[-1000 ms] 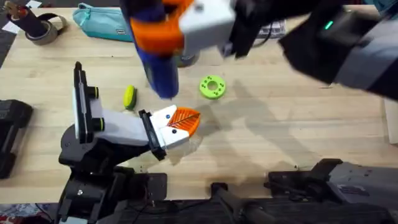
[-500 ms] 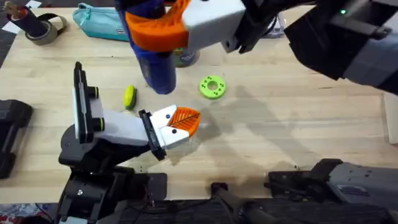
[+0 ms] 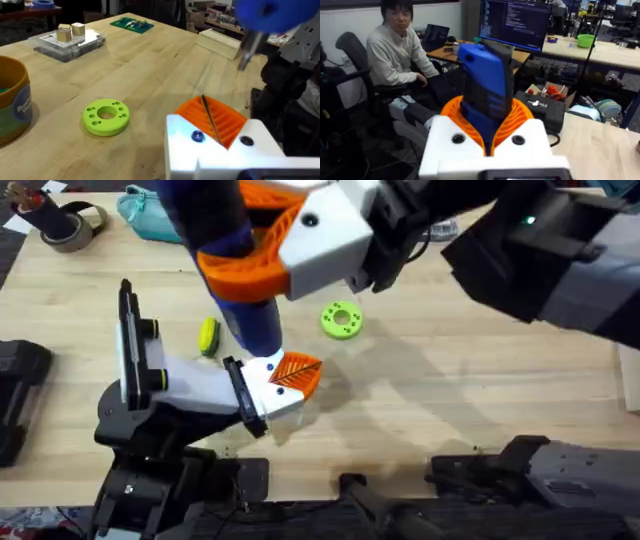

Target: Pick up the gripper from the table and insert it into the empty holder that is missing its gripper. Then pick up a screw, insert it into the mounting hole, and use the screwdriver to tighten it. Finally, clean up the table by picking up the vegetable and placing it into the bucket.

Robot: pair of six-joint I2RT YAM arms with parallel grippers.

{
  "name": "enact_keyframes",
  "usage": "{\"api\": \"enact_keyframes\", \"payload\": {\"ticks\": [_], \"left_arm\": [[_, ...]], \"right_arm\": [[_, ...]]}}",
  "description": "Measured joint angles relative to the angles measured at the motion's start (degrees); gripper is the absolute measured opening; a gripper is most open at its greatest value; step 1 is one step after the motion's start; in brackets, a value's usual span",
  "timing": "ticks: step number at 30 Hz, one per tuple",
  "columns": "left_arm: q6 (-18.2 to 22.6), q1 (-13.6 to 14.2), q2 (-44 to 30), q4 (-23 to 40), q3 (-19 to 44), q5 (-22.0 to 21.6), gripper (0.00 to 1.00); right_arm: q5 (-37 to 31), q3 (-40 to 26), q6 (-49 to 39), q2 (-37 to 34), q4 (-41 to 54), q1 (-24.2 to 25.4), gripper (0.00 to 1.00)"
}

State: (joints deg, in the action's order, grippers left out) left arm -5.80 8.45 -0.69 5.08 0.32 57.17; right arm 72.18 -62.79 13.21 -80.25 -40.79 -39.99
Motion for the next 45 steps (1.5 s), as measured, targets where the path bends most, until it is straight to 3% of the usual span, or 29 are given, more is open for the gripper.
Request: {"api": "enact_keyframes", "payload": {"ticks": [12,45], "left_arm": [[0.02,0.00,0.00,0.00,0.00,0.00,0.013],[0.01,0.00,0.00,0.00,0.00,0.00,0.013]], "right_arm": [[-2.54,9.77,0.68,0.15,-5.33,-0.35,0.035],[-6.43,10.03,-1.73,0.13,-8.48,-0.42,0.035]]}}
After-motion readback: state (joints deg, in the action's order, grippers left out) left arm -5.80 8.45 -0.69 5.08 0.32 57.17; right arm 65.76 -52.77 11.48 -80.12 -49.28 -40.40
